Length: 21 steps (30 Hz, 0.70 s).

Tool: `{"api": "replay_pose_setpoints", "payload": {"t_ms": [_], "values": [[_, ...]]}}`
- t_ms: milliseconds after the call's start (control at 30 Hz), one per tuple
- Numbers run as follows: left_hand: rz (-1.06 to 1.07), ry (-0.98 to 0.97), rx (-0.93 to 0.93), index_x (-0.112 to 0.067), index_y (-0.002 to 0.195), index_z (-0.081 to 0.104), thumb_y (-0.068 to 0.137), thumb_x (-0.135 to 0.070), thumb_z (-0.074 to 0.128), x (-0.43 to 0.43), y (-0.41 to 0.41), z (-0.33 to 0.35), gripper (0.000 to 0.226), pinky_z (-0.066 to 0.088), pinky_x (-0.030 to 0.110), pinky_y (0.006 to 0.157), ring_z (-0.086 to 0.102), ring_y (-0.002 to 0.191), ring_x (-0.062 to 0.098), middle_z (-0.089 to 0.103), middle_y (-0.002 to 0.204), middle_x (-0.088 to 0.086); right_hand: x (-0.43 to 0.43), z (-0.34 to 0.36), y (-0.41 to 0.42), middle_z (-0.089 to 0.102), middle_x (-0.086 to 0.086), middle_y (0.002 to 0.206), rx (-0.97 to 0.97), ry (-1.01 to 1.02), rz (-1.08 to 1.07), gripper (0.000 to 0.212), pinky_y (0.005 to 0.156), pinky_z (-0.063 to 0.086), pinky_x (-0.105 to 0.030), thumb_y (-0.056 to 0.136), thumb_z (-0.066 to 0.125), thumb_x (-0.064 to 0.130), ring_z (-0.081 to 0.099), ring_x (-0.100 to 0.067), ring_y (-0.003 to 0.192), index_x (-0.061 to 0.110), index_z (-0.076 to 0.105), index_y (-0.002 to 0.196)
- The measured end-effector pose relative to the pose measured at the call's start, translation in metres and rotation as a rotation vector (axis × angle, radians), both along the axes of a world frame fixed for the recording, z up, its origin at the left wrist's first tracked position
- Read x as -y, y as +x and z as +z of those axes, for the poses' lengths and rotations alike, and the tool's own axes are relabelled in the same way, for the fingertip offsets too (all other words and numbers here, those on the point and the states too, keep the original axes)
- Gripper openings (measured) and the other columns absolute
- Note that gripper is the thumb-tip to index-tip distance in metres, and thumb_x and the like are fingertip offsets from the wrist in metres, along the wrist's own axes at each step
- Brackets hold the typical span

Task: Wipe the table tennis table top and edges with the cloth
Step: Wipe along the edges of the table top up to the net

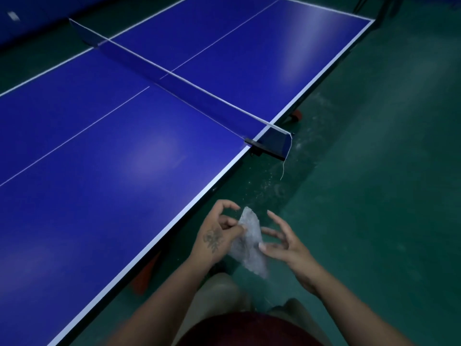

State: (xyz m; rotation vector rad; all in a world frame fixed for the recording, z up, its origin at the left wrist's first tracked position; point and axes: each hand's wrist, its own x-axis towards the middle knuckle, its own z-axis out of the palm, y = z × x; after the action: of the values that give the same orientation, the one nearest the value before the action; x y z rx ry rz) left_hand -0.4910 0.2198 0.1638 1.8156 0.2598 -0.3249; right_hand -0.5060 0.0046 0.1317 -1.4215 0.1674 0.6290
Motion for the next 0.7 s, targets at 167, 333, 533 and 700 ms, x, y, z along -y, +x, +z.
{"api": "replay_pose_setpoints", "payload": {"t_ms": [167, 333, 533, 700], "values": [[0.004, 0.023, -0.03, -0.044, 0.097, 0.068, 0.094, -0.014, 0.078, -0.014, 0.009, 0.02, 0.032, 0.055, 0.039, 0.072, 0.075, 0.086, 0.031, 0.076, 0.087, 0.01, -0.01, 0.0, 0.001, 0.053, -0.001, 0.151, -0.029, 0.031, 0.112, 0.105, 0.091, 0.06, -0.03, 0.074, 0.097, 0.016, 0.071, -0.019, 0.121, 0.048, 0.039, 0.155], [-0.049, 0.036, -0.022, -0.044, 0.096, 0.07, 0.094, -0.017, 0.078, -0.03, 0.039, 0.012, 0.029, 0.051, 0.02, 0.063, 0.069, 0.073, 0.007, 0.076, 0.08, -0.003, -0.036, -0.009, 0.021, 0.068, -0.012, 0.136, -0.075, 0.054, 0.015, 0.101, 0.091, 0.061, -0.03, 0.073, 0.096, 0.022, 0.075, -0.021, 0.116, 0.045, 0.041, 0.155], [0.015, -0.019, -0.081, -0.039, 0.102, 0.071, 0.092, -0.014, 0.081, -0.077, 0.085, -0.02, 0.028, 0.049, 0.016, 0.066, 0.067, 0.073, 0.003, 0.07, 0.073, -0.011, -0.068, -0.016, 0.063, 0.068, -0.013, 0.122, -0.064, -0.064, -0.271, 0.084, 0.072, 0.061, -0.025, 0.08, 0.088, -0.003, 0.078, -0.013, 0.087, 0.029, 0.054, 0.149], [0.018, -0.107, -0.142, -0.024, 0.108, 0.071, 0.088, 0.0, 0.083, -0.115, 0.109, -0.052, 0.034, 0.051, 0.012, 0.065, 0.068, 0.069, -0.001, 0.074, 0.074, -0.015, -0.11, -0.023, 0.099, 0.07, -0.018, 0.122, -0.157, -0.152, -0.383, 0.082, 0.077, 0.062, -0.033, 0.076, 0.089, -0.007, 0.075, -0.027, 0.104, 0.023, 0.054, 0.144]]}}
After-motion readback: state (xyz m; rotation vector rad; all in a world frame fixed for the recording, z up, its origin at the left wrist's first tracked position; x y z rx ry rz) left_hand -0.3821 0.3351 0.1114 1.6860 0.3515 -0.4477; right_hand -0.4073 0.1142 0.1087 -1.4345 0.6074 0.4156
